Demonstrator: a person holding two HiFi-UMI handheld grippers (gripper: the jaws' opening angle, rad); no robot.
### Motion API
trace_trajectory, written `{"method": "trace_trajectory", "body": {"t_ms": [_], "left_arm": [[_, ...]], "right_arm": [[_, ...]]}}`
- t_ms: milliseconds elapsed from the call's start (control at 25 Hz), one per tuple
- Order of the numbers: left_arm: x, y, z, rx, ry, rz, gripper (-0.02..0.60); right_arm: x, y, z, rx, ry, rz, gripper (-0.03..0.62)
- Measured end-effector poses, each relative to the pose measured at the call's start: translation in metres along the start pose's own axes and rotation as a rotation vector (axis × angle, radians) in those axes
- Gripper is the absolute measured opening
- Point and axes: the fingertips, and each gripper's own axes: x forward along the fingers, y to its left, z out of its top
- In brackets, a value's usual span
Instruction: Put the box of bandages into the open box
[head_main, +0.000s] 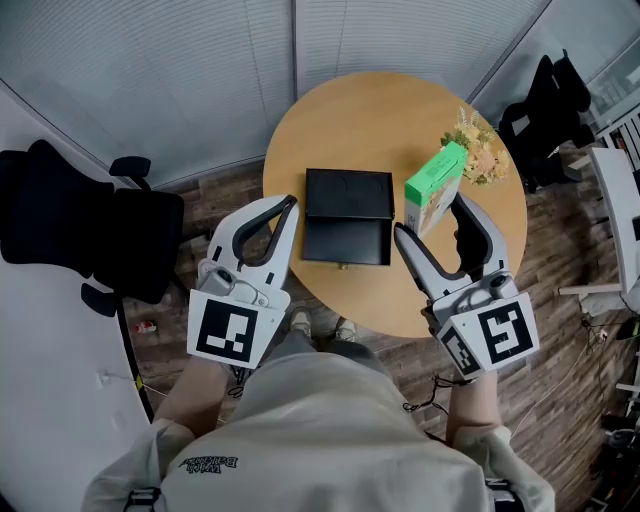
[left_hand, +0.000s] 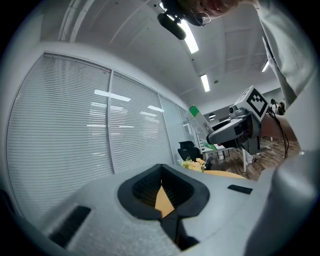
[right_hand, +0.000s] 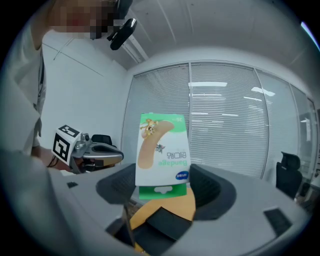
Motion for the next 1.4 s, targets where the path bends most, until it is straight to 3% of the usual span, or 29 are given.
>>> {"method": "trace_trajectory", "body": {"t_ms": [240,720,1000,1240,1400], "left_arm": [[0.001,0.001,-0.003,0.008,0.010,0.032,0.021],[0.020,-0.016,0.002,0.006,0.031,0.039,0.022],[0.028,-0.010,-0.026,0.030,0.074,0.040,0.021],[0.039,-0.017,-0.058,-0.028,0.117,0.013,0.023],[0.045,-0.021,-0.082,-0.017,0.147,-0.012,0.023]], "right_arm": [[0.000,-0.006,-0.005,0.016,-0.002,0.035,0.311],[0.009,-0.013,-0.033,-0.099,0.138,0.154,0.311],[0.039,-0.007,-0.071,-0.107,0.233,0.194,0.311],[0.054,0.001,-0.111,-0.098,0.330,0.247,0.311],[0.063,0.011,-0.136,-0.103,0.390,0.294,0.311]]}}
